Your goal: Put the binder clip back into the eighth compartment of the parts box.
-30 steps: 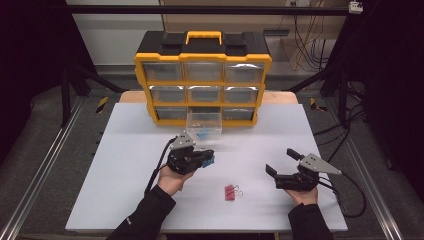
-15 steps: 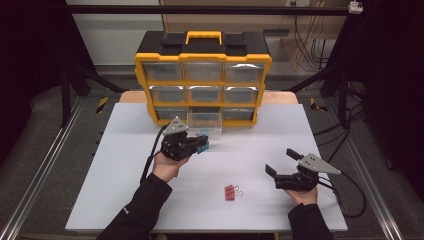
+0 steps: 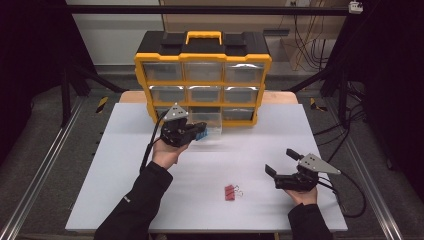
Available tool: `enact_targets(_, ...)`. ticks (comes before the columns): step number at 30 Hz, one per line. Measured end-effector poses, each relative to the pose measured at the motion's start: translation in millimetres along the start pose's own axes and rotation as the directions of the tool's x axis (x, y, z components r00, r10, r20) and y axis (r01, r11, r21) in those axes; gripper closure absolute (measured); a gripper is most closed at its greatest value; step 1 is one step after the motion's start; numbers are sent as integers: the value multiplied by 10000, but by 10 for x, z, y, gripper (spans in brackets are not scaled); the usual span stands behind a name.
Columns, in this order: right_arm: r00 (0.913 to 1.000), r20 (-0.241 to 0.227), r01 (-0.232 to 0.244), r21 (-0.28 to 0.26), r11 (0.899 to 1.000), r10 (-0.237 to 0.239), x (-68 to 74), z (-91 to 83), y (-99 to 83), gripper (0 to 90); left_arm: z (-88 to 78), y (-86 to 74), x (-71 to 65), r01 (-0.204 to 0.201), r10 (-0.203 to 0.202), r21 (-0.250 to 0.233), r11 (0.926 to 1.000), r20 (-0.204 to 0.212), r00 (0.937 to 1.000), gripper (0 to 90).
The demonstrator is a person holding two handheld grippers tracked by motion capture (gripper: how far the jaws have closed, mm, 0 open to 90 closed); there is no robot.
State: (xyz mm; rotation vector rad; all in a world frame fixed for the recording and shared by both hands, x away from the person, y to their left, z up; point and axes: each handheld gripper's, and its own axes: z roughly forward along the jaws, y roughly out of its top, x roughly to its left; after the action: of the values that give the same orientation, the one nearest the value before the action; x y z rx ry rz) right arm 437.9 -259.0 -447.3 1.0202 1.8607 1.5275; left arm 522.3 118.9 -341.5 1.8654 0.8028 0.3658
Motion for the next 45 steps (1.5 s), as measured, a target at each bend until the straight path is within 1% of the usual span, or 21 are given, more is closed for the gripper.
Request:
enact_targets(1, 10000, 9, -78, 54, 10000, 78, 5, -5, 0, 3, 8, 16, 10, 5, -5, -11, 10000, 20, 10000, 883)
enact_targets(5, 10000, 7, 40, -48, 10000, -40, -3, 2, 0, 3, 57, 69, 28, -220, 221, 108, 9997, -81, 9997, 883)
enact_targets(6, 10000, 6, -64, 40, 10000, 64, 5, -4, 0, 3, 66, 84, 34, -234, 235, 105, 9997, -92, 9997, 883)
enact_targets(8, 10000, 9, -60, -5, 10000, 60, 4, 3, -3, 3, 80, 111, 47, -285, 285, 44, 9996, -121, 9995, 883)
enact_targets(10, 10000, 14, -73, 21, 10000, 73, 5, 2, -3, 3, 100, 143, 66, -334, 336, 79, 9994, -175, 9993, 883)
enact_targets(14, 10000, 21, -92, 66, 9999, 92, 6, -5, -1, 3, 141, 192, 129, -240, 239, -45, 9997, -240, 9994, 882)
enact_targets(16, 10000, 18, -67, 7, 10000, 67, 5, 3, -3, 3, 161, 210, 157, -205, 201, -127, 9997, -317, 9993, 882)
enact_targets(21, 10000, 4, -71, 9, 10000, 71, 6, 3, -3, 3, 219, 250, 214, -248, 243, -110, 9996, -441, 9987, 882)
enact_targets(25, 10000, 9, -74, 41, 10000, 74, 5, 2, -3, 3, 261, 277, 261, -271, 270, 4, 9996, -553, 9981, 882)
enact_targets(26, 10000, 13, -74, 39, 10000, 74, 5, 2, -3, 3, 277, 280, 268, -170, 166, -70, 9998, -566, 9983, 882)
enact_targets(27, 10000, 10, -73, 35, 10000, 73, 5, 2, -3, 3, 283, 283, 280, -216, 215, -8, 9998, -572, 9981, 882)
enact_targets(29, 10000, 7, -77, 36, 10000, 77, 5, 3, -3, 3, 312, 284, 288, -219, 216, -39, 9998, -620, 9978, 882)
enact_targets(30, 10000, 2, -99, 47, 9999, 99, 7, 2, -3, 3, 322, 287, 299, -287, 289, 45, 9996, -665, 9974, 882)
enact_targets(31, 10000, -7, -95, 33, 9999, 95, 6, 4, -3, 3, 340, 287, 307, -157, 154, -31, 9999, -686, 9975, 882)
enact_targets(33, 9999, -15, -103, 33, 9999, 103, 7, 5, -4, 3, 365, 286, 329, -88, 82, -79, 9999, -711, 9974, 882)
enact_targets(39, 10000, 2, -61, 40, 10000, 61, 4, 7, -5, 3, 465, 247, 401, -123, 129, 77, 9999, -877, 9961, 882)
enact_targets(41, 10000, 3, -82, 57, 10000, 82, 6, 7, -5, 3, 493, 229, 427, -55, 68, 140, 9999, -938, 9956, 882)
enact_targets(43, 10000, 3, -29, 30, 10000, 29, 1, 9, -5, 3, 512, 210, 450, -39, 54, 157, 9999, -956, 9954, 882)
enact_targets(45, 10000, 6, -78, 62, 10000, 77, 4, 7, -5, 3, 528, 193, 466, -50, 68, 188, 9998, -954, 9954, 882)
